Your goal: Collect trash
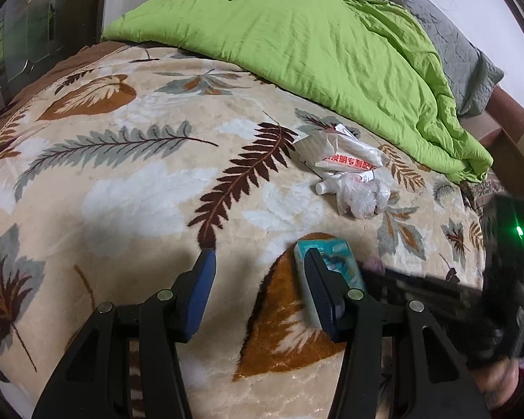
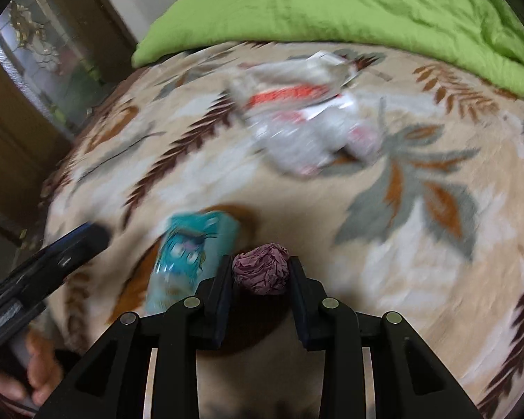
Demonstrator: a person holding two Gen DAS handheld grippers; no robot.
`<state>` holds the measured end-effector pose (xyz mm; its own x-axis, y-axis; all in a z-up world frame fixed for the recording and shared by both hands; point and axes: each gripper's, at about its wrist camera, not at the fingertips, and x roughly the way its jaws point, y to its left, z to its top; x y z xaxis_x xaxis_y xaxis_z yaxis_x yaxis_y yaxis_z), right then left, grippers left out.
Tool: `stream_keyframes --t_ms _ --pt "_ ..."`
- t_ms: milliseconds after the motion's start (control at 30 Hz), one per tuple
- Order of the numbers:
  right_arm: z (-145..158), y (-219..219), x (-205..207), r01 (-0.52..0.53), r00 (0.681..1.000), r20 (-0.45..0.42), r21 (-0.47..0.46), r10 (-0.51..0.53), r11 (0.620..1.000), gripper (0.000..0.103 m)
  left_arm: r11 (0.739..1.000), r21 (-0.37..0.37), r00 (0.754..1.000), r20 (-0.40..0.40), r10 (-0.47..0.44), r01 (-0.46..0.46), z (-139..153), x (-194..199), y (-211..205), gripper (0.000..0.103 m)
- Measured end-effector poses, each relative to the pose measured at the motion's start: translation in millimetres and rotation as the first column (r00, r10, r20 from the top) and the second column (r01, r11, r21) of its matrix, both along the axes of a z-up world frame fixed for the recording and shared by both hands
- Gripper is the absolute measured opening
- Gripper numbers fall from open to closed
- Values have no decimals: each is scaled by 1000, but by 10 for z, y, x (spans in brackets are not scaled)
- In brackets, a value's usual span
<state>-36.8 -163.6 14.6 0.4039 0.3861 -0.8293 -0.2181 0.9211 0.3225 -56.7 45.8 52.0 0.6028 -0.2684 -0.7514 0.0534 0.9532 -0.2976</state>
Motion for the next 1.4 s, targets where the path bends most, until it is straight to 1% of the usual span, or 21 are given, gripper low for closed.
stream_keyframes --t_ms 67,100,133,200,267,300,367,433,533,700,800,867,900,1000,1067,1133,1267,1333,1400 --pt "25 14 -102 -23 999 -25 111 26 994 33 1000 -8 1000 2 7 -7 11 -22 40 51" --pt "53 4 -142 -20 1000 -19 132 23 991 33 1000 -10 1000 3 6 -6 13 -29 46 51" --pt "92 -19 -186 -9 1000 -2 137 10 991 33 1000 -15 1000 3 -3 3 16 -39 45 51" --pt "189 -126 -283 46 998 47 112 -51 993 33 999 -16 999 -2 -35 35 6 -52 5 52" --pt "264 -258 -381 101 991 77 105 -110 989 33 996 -7 996 -16 -92 92 -20 -65 -100 57" --pt "283 -312 -424 122 988 83 105 -131 987 33 993 -2 992 -23 -122 122 -35 -69 -164 57" --pt "304 -408 -531 158 981 100 98 -168 983 33 985 22 984 -35 -172 173 -67 -81 -298 59" --pt "324 -486 -608 178 977 98 117 -189 977 33 976 47 976 -48 -211 213 -102 -88 -417 61" --pt "381 -562 -682 199 971 110 138 -214 970 33 966 101 970 -78 -231 239 -186 -67 -555 61" --pt "387 -604 -713 208 967 115 143 -225 968 33 960 137 967 -116 -228 243 -299 -1 -613 61" --pt "377 -594 -707 211 967 118 138 -228 968 33 956 161 967 -109 -229 245 -316 21 -636 61" --pt "377 -575 -716 208 967 122 131 -224 969 33 952 191 969 -105 -222 239 -329 36 -653 53" --pt "376 -569 -714 207 967 123 127 -223 970 33 951 198 970 -100 -219 236 -328 38 -655 52" --pt "381 -552 -717 212 965 133 110 -226 971 33 952 200 972 -88 -219 233 -309 41 -653 46" --pt "384 -536 -724 222 962 143 90 -233 971 33 951 201 972 -72 -223 233 -282 26 -654 38" --pt "395 -508 -731 234 958 156 66 -242 970 33 951 208 973 -45 -224 229 -240 -7 -655 35" --pt "413 -451 -738 267 944 194 22 -266 963 33 957 212 978 17 -206 198 -129 -61 -613 35" --pt "421 -413 -736 269 940 213 6 -265 963 33 963 202 981 40 -191 179 -82 -72 -583 35" --pt "421 -368 -728 268 939 228 -13 -258 963 33 966 208 983 64 -172 156 -39 -85 -552 35"
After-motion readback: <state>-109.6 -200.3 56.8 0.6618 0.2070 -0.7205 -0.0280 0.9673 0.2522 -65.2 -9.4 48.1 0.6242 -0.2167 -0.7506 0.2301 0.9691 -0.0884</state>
